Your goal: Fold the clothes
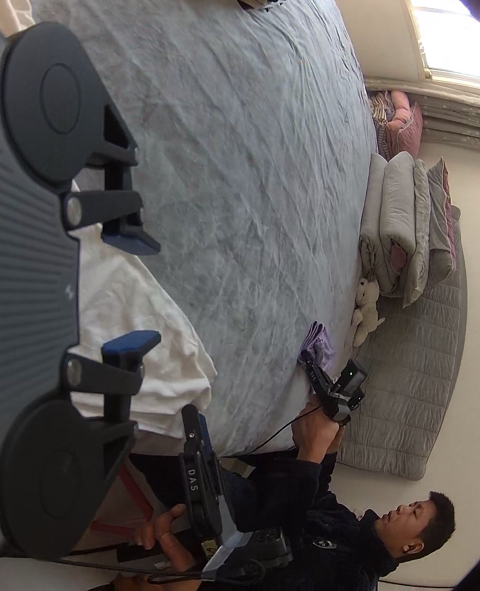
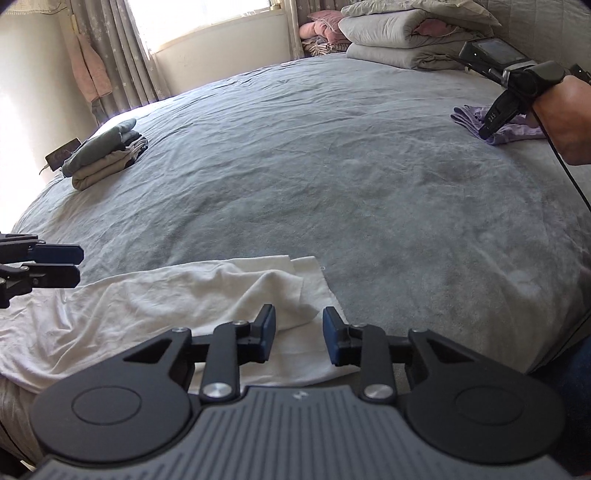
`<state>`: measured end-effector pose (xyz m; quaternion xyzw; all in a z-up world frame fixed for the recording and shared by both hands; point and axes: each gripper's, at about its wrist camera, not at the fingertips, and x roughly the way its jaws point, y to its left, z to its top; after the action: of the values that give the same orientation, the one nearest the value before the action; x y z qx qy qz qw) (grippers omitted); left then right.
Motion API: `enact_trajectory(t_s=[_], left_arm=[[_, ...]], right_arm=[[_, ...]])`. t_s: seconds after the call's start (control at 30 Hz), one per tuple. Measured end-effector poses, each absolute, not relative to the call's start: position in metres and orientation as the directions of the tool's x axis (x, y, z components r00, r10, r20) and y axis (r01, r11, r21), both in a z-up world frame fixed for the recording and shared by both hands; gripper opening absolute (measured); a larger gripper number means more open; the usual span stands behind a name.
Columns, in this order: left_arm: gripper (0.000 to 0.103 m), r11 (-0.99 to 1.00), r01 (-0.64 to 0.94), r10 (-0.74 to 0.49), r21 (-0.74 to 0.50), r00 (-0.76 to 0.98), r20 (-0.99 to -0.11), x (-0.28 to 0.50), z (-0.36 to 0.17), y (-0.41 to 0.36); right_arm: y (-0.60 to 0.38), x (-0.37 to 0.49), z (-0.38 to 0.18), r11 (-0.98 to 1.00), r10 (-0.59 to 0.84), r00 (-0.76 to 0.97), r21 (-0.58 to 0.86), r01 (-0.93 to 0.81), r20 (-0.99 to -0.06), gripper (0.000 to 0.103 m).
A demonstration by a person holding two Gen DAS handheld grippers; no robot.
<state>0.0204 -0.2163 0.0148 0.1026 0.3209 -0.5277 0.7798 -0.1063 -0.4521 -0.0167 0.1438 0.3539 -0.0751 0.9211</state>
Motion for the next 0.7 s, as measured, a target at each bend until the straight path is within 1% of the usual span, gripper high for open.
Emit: enact_trajectory(t_s=[0.1, 0.27, 0.43, 0.47, 0.5, 0.53, 0.57, 0.7], left_arm=[[0.039, 0.374, 0.904, -0.759, -0.206, 0.171, -0.628, 0.028, 0.007, -0.258], [0.029, 0.313, 0.922, -0.744, -0.228, 0.088, -0.662, 0.038, -0.008, -0.316], [0.029, 0.243, 0.929, -0.743, -0.281, -0.008, -0.669, 0.039, -0.019, -0.350], [0.027, 0.236, 0.926, -0.743, -0.293, -0.022, -0.669, 0.039, -0.021, -0.354], [0.023, 0.234, 0.923, -0.742, -0.305, -0.033, -0.670, 0.039, -0.023, -0.357], [0.010, 0.233, 0.920, -0.741, -0.315, -0.042, -0.670, 0.039, -0.025, -0.361], [0.005, 0.234, 0.918, -0.743, -0.320, -0.043, -0.668, 0.039, -0.026, -0.362], [0.004, 0.228, 0.922, -0.769, -0.313, -0.027, -0.639, 0.038, -0.023, -0.361]], right_arm=[[-0.456, -0.108, -0.019, 0.947, -0.014, 0.752, 0.231, 0.221, -0.659, 0.031], [-0.462, -0.108, -0.023, 0.949, 0.013, 0.766, 0.249, 0.192, -0.642, 0.026], [-0.466, -0.107, -0.029, 0.952, 0.047, 0.775, 0.264, 0.157, -0.630, 0.025], [-0.466, -0.107, -0.030, 0.953, 0.054, 0.778, 0.266, 0.148, -0.627, 0.024], [-0.465, -0.107, -0.030, 0.955, 0.061, 0.779, 0.264, 0.137, -0.625, 0.018], [-0.465, -0.107, -0.031, 0.956, 0.068, 0.779, 0.263, 0.127, -0.623, 0.011], [-0.464, -0.107, -0.031, 0.958, 0.075, 0.780, 0.261, 0.117, -0.621, 0.004], [-0.463, -0.116, -0.024, 0.962, 0.076, 0.794, 0.255, 0.102, -0.603, 0.004]])
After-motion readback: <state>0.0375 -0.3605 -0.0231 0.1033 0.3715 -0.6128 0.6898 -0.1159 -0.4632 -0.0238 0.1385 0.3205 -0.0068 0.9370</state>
